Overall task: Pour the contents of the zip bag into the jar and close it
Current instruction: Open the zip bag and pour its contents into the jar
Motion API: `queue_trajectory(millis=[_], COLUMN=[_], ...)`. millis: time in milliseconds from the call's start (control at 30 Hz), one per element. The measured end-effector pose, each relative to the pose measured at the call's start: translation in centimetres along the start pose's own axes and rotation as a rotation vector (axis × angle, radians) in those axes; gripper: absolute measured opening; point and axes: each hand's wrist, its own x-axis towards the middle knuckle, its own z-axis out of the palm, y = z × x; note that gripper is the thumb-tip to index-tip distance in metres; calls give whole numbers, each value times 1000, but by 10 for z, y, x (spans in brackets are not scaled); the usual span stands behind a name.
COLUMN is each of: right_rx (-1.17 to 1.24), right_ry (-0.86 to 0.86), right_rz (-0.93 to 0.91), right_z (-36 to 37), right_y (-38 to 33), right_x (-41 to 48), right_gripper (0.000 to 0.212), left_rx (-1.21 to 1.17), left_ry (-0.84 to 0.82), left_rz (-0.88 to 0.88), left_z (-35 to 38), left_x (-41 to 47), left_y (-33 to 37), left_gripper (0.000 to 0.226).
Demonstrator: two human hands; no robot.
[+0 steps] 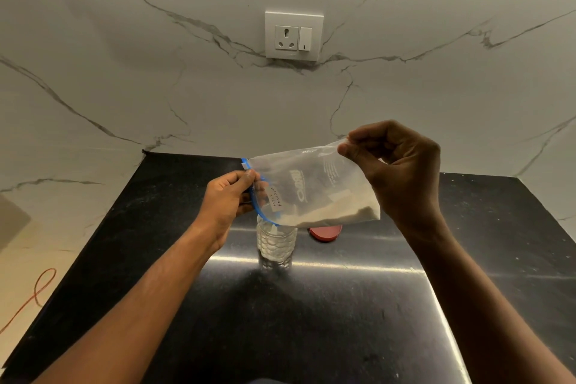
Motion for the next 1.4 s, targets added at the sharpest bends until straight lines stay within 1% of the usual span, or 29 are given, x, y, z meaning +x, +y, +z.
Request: queue_trajectory(millis=[333, 433, 533, 633, 767, 900, 1167, 1400], right_rx=[-50, -54, -79, -97, -134, -165, -168, -193], right_ry=[-23, -15, -37, -23, -14, -53, -58, -65], right_rz=[-51, -24, -42, -75, -96, -165, -187, -204], right_z=[8, 10, 13, 12, 8, 13, 13, 12], right_y=[-7, -6, -6, -6, -7, -11, -14, -14], right_x=[6, 8, 8, 10, 12, 9, 12, 14], right_gripper=[17, 15, 15, 13, 11, 6, 6, 6], left_rx=[-14, -4, 10, -27, -74, -67, -117, -134], left_ry=[12, 27, 29, 25, 19, 5, -10, -20], left_rz=[-4, 1, 8, 6, -3, -6, -10, -19], left_z=[2, 2, 2, 1, 3, 8, 8, 10], left_x=[-5, -5, -5, -5, -6, -9, -8, -5], left_y=[2, 0, -2, -2, -2, -2, -4, -3], left_gripper=[24, 25, 24, 20, 22, 21, 16, 16])
